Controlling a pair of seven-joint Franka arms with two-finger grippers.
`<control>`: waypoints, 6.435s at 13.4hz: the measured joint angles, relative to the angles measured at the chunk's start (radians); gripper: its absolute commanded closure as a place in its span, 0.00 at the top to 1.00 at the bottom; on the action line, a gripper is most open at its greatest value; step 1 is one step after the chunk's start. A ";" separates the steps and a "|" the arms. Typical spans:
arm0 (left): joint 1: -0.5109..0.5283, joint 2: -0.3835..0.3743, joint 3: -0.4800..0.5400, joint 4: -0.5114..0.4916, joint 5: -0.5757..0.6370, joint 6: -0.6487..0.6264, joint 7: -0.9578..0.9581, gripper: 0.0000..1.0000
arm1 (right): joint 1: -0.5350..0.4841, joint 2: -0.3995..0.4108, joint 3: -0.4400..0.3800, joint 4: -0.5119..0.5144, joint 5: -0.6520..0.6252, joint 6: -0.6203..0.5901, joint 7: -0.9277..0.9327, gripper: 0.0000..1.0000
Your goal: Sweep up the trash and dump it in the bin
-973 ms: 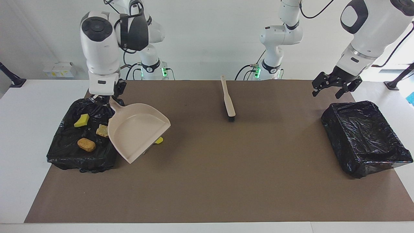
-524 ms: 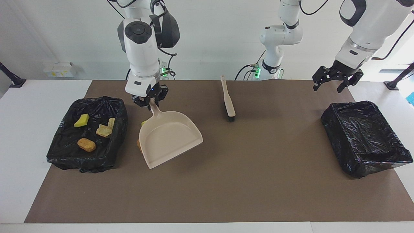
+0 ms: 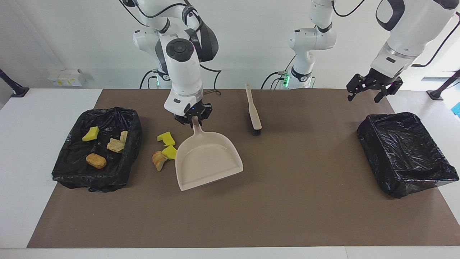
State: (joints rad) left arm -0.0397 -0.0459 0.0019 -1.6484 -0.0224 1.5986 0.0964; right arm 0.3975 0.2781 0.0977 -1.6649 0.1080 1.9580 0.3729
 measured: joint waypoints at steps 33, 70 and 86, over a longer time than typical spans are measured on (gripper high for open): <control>-0.008 -0.013 -0.010 -0.025 0.000 -0.003 -0.001 1.00 | 0.399 -0.107 0.049 -0.395 0.103 0.112 0.371 0.84; -0.505 0.320 -0.020 -0.134 -0.026 0.596 -0.357 1.00 | -0.076 -0.321 0.023 -0.421 -0.299 -0.435 0.239 0.00; -0.615 0.320 -0.018 -0.285 -0.025 0.693 -0.442 0.00 | -0.236 -0.309 0.025 -0.598 -0.325 -0.183 0.224 0.00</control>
State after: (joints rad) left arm -0.6551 0.2744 -0.0162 -1.9331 -0.0478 2.2917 -0.3460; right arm 0.1611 -0.0308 0.1226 -2.2628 -0.2165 1.7745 0.5973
